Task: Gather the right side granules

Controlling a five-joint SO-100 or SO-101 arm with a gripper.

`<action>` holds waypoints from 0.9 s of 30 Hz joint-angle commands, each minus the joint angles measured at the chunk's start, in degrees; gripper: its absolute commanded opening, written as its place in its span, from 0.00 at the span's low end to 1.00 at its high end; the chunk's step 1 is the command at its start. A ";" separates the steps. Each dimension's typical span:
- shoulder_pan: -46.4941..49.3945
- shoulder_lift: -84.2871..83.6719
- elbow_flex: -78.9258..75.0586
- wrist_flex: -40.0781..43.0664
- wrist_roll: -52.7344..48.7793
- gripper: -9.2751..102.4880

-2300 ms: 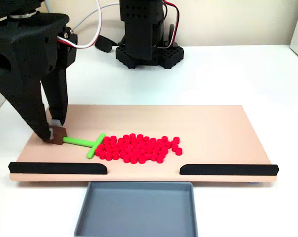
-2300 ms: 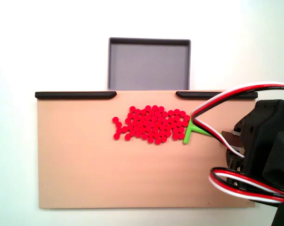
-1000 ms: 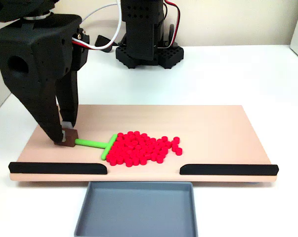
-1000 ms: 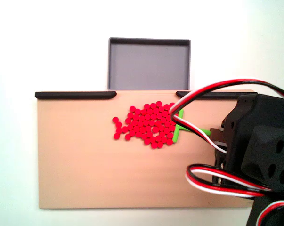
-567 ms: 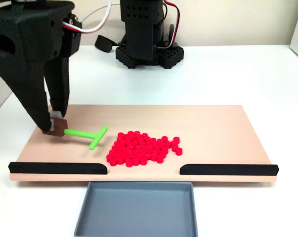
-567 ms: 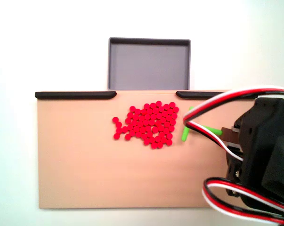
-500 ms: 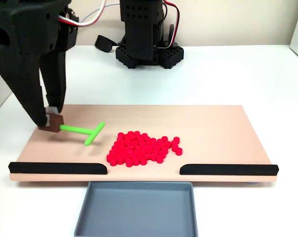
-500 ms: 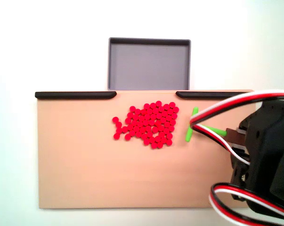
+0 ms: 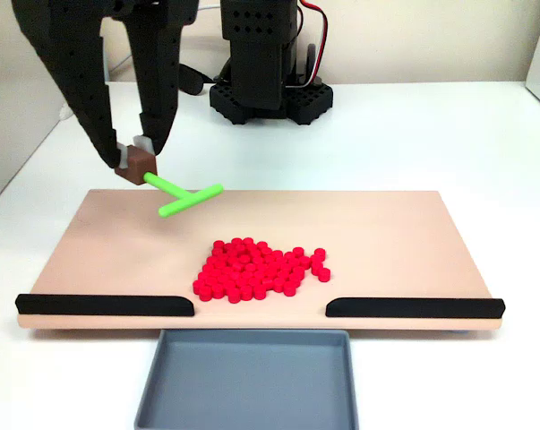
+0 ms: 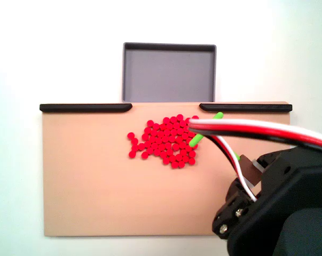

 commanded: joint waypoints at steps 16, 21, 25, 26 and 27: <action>-12.48 9.76 8.79 -0.26 47.20 0.08; -13.01 8.88 8.79 -0.26 51.06 0.08; -13.45 7.38 8.79 -0.18 53.53 0.08; -13.62 7.38 8.79 -0.18 53.96 0.08; -13.71 7.56 8.79 -0.18 54.67 0.08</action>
